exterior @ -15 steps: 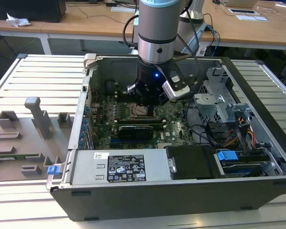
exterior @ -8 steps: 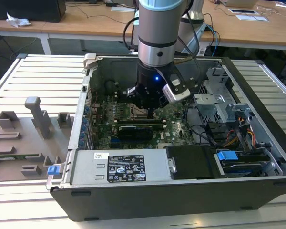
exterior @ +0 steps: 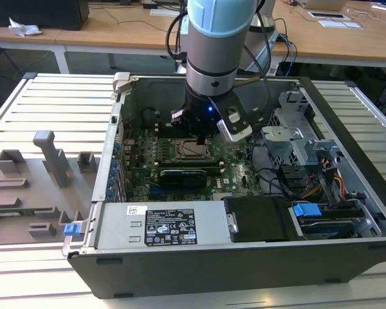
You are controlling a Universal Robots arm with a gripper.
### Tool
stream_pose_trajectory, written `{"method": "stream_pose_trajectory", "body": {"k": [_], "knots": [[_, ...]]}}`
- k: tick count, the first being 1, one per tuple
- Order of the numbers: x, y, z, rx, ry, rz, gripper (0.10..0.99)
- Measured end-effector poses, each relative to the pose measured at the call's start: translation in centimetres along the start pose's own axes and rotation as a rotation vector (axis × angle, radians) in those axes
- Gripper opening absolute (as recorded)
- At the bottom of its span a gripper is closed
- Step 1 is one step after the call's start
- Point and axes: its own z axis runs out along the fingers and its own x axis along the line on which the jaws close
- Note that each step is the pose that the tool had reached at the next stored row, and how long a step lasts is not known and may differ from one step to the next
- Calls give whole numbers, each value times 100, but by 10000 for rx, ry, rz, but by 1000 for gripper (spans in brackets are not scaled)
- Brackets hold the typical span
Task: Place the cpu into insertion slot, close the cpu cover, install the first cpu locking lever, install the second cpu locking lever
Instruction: 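Install the second cpu locking lever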
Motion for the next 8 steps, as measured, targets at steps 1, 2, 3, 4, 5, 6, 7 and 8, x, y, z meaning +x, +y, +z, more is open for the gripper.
{"method": "stream_pose_trajectory", "body": {"k": [1,2,3,4,5,6,7,8], "knots": [[0,-1,7,-5,-1,0,106],[0,-5,19,-3,0,-2,106],[1,-10,39,-3,0,-2,106],[2,-16,61,-3,1,-2,106],[2,-21,80,-3,0,-2,106],[3,-24,94,-4,1,-2,106],[3,-26,102,-3,1,-2,106],[3,-27,107,-4,1,-2,106]]}}
